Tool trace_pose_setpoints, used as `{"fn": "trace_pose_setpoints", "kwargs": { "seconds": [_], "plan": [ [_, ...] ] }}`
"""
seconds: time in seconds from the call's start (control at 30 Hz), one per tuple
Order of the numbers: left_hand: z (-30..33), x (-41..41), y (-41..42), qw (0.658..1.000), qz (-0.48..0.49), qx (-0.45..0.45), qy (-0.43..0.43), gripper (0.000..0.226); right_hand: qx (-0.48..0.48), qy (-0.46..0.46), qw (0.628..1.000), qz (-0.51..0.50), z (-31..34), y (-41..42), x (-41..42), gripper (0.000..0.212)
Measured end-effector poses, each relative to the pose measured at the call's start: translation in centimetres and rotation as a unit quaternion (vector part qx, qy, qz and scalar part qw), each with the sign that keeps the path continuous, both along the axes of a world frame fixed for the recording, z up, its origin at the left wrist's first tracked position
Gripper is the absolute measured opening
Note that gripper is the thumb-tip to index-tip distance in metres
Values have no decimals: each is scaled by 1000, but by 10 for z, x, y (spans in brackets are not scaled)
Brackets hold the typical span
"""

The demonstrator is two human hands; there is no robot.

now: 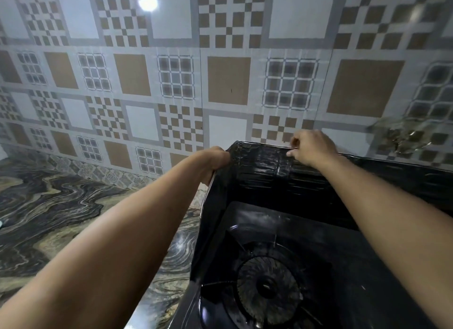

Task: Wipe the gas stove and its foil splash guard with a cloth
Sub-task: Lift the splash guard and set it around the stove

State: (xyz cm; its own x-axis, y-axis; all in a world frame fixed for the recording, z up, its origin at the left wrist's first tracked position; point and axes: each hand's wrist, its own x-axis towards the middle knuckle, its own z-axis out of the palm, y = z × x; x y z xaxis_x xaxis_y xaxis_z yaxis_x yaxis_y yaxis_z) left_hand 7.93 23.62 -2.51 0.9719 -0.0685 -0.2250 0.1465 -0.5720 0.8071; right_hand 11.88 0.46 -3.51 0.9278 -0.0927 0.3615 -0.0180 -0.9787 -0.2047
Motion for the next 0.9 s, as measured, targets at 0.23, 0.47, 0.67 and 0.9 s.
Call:
{"fn": "trace_pose_setpoints", "kwargs": {
  "seconds": [0.23,0.47,0.67,0.9],
  "plan": [
    [-10,13,-9,999,14,-30,0,12,-36,3,992,-120,-7,-70,-23,7],
    [-13,20,-17,999,26,-35,-5,13,29,-91,990,-102,-16,-85,-32,11],
    [-15,27,-18,997,27,-77,10,9,-16,-145,985,-91,-22,-86,-30,12],
    [-12,34,-14,996,30,-88,12,13,-70,-135,978,-141,-41,-82,-20,27]
  ]
}}
